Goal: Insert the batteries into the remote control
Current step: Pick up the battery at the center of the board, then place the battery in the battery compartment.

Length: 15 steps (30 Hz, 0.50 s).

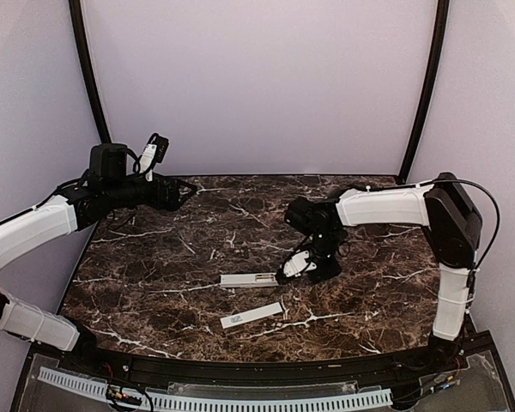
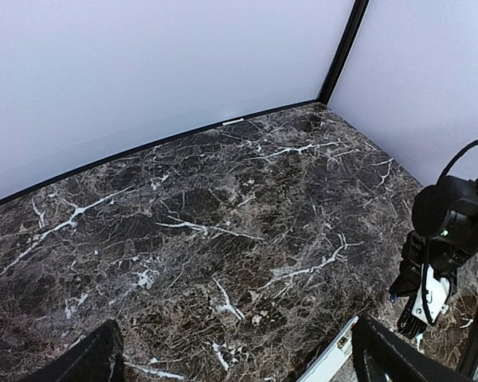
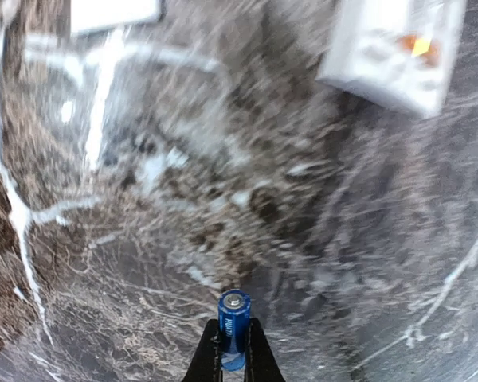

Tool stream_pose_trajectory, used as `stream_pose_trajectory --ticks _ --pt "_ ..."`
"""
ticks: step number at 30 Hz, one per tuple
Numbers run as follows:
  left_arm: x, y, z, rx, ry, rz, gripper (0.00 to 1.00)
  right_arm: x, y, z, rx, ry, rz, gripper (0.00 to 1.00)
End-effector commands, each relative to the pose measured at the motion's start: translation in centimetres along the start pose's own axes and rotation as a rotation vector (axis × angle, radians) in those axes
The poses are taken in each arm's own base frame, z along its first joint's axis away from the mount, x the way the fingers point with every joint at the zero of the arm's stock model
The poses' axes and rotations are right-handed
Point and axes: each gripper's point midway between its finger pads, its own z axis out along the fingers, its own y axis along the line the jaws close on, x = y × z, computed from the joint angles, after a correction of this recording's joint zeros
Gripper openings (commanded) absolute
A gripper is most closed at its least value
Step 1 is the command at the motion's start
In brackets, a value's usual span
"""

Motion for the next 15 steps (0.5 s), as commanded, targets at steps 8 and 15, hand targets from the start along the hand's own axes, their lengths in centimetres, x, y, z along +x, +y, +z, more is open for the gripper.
stream_pose_trajectory --ticks 8,15 --pt "0.3 0.4 0.1 -0.010 0.008 0.003 0.99 -16.0 -6.7 -10.9 0.139 -0.684 0.270 0.00" --pt "0.6 0.5 0.4 -0.014 0.019 -0.001 0.99 -16.9 -6.7 -8.3 0.218 -0.686 0.238 0.00"
